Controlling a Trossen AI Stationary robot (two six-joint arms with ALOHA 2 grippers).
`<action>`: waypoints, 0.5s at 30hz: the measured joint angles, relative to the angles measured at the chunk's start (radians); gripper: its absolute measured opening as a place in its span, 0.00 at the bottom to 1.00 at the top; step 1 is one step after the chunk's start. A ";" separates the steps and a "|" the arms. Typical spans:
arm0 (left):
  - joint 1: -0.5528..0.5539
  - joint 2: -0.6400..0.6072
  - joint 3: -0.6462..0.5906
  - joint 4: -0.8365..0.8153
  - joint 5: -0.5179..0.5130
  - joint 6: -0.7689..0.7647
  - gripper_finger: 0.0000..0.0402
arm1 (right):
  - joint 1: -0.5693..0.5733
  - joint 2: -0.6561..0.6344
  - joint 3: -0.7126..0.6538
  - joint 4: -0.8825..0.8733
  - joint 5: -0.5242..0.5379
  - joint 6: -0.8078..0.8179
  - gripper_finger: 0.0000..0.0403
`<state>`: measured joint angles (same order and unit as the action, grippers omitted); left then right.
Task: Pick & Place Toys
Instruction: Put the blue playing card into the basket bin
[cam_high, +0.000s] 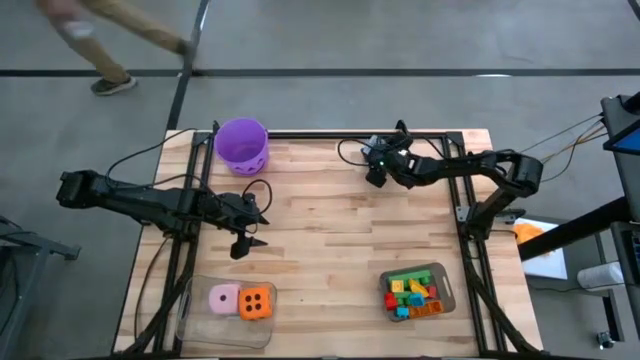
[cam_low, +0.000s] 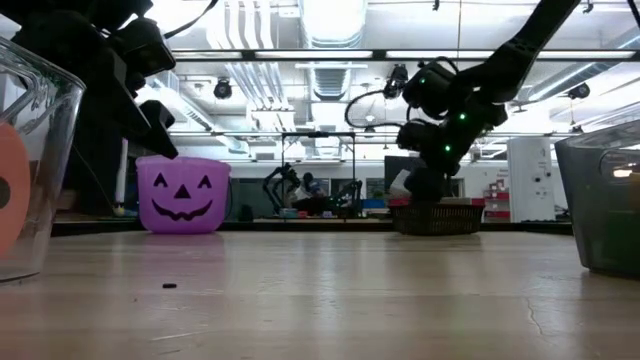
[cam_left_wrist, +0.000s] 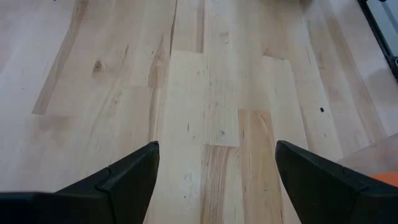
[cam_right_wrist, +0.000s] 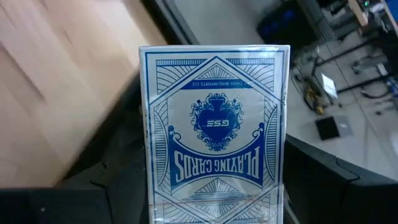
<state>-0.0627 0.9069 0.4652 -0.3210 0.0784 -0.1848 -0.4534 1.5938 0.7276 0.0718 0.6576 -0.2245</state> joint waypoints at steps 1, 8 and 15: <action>0.000 0.000 0.000 0.000 0.000 0.000 0.81 | 0.000 0.001 0.003 -0.025 0.010 0.000 0.74; 0.000 0.000 0.000 0.000 0.000 0.000 0.81 | -0.002 -0.005 0.003 -0.106 0.043 0.001 0.74; 0.000 0.000 0.000 0.001 0.000 0.000 0.81 | -0.002 -0.006 0.002 -0.163 0.040 0.004 0.74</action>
<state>-0.0626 0.9067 0.4652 -0.3202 0.0785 -0.1845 -0.4553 1.5875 0.7300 -0.0917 0.6972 -0.2207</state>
